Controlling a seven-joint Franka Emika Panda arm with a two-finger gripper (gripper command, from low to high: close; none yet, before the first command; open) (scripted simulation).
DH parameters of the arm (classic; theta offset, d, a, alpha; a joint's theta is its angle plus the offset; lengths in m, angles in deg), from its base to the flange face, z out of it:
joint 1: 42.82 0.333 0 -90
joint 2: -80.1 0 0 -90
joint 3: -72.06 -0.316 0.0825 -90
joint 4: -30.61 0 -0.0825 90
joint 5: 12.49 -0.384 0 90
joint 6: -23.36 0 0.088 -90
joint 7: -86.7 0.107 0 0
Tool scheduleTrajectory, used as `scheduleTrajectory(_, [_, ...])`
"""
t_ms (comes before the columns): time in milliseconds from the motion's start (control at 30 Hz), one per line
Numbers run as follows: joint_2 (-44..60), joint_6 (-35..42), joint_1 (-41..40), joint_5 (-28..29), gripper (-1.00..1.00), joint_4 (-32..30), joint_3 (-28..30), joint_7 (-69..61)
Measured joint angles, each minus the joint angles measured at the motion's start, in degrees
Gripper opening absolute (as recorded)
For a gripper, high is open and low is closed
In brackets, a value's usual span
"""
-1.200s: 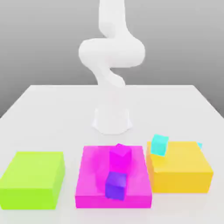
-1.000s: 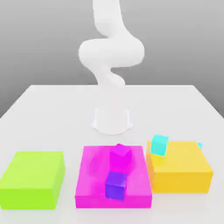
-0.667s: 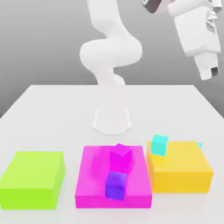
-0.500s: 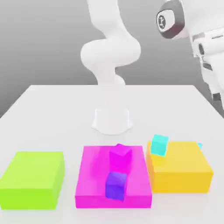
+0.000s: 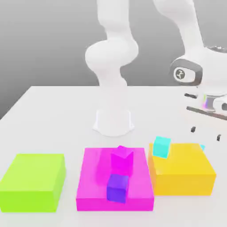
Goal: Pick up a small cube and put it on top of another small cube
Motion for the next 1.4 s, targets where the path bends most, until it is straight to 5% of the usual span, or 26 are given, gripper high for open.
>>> scheduleTrajectory(200, [10.91, -8.83, 1.38, 2.60, 0.00, 1.76, 2.05, 1.10])
scheduleTrajectory(233, [12.67, -10.24, 1.46, 2.59, -1.00, 2.05, 2.11, 1.17])
scheduleTrajectory(467, [13.04, -10.39, 1.52, 2.68, -1.00, 2.12, 2.18, 1.23])
scheduleTrajectory(733, [-0.07, 0.57, 1.13, 0.48, -1.00, -0.15, 0.88, -0.19])
scheduleTrajectory(833, [-0.83, 6.30, 2.30, 4.66, -1.00, 3.07, 1.01, 5.23])
scheduleTrajectory(1100, [-6.10, 19.42, -16.40, 8.13, -1.00, 11.17, 11.53, 3.86])
scheduleTrajectory(1400, [-9.35, 22.95, -30.77, 3.13, -1.00, 13.21, 23.25, -7.85])
